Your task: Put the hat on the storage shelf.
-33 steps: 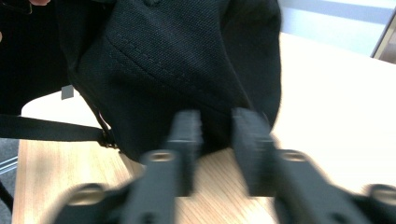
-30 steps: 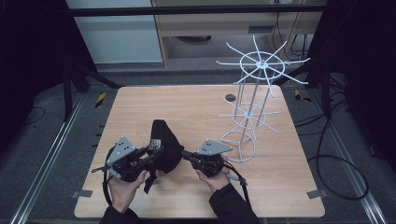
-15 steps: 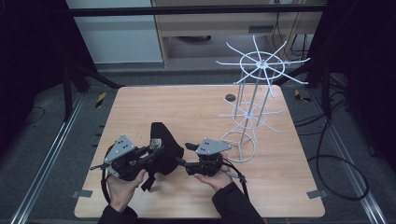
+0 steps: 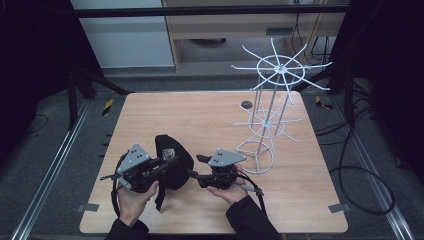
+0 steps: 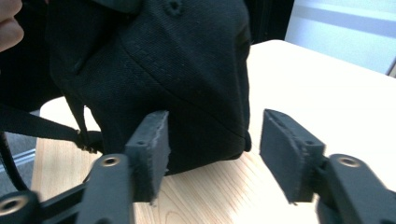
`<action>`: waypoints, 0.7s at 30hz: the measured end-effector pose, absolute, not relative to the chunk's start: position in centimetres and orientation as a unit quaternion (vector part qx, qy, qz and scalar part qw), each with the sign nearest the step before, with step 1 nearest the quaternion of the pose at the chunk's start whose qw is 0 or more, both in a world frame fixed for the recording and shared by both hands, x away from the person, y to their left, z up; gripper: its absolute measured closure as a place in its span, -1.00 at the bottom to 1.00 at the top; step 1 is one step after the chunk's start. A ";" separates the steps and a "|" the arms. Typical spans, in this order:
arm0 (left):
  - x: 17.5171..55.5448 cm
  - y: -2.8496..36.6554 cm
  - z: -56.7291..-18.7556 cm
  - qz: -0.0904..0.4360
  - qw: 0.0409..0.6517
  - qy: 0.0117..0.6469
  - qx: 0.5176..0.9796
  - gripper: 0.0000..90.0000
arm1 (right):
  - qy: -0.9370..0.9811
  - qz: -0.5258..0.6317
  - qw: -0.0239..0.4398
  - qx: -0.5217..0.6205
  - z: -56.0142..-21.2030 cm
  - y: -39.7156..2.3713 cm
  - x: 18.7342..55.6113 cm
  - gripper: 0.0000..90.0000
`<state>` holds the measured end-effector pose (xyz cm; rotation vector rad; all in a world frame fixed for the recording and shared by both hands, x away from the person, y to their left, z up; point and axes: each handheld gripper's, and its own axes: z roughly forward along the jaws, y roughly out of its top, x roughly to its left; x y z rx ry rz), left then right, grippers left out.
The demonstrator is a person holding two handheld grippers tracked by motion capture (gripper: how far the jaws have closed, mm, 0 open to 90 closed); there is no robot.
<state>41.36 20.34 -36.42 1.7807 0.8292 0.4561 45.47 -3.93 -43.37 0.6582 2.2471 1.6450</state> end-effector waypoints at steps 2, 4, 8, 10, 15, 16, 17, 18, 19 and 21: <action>41.3 20.2 -36.3 0.193 0.534 0.347 0.747 0.77 | 0.777 0.570 0.137 0.230 -43.4 -4.0 45.5 -0.15; 41.4 19.9 -36.1 0.197 0.533 0.345 0.747 0.77 | 0.778 0.569 0.124 0.237 -43.6 -4.1 45.3 -0.29; 41.8 19.2 -35.6 0.209 0.541 0.350 0.736 0.78 | 0.777 0.570 0.110 0.242 -43.7 -3.9 45.1 -0.38; 41.9 18.9 -35.3 0.214 0.549 0.351 0.728 0.78 | 0.775 0.572 0.103 0.247 -43.8 -3.7 45.0 -0.41; 41.7 18.4 -34.4 0.212 0.566 0.345 0.718 0.78 | 0.772 0.566 0.091 0.274 -44.7 -3.3 45.3 -0.42; 41.6 18.2 -34.3 0.214 0.568 0.341 0.718 0.78 | 0.770 0.568 0.086 0.278 -44.9 -3.3 45.3 -0.36; 41.5 18.1 -34.2 0.213 0.570 0.340 0.717 0.78 | 0.767 0.571 0.080 0.282 -45.0 -3.4 45.4 -0.27; 41.5 18.1 -34.2 0.213 0.570 0.340 0.717 0.78 | 0.767 0.571 0.080 0.282 -45.0 -3.4 45.4 -0.27; 41.5 18.0 -34.1 0.209 0.574 0.337 0.717 0.78 | 0.764 0.575 0.076 0.283 -45.0 -3.4 45.5 -0.19; 41.5 17.8 -34.2 0.206 0.578 0.335 0.715 0.78 | 0.753 0.591 0.072 0.280 -44.9 -3.6 45.4 0.22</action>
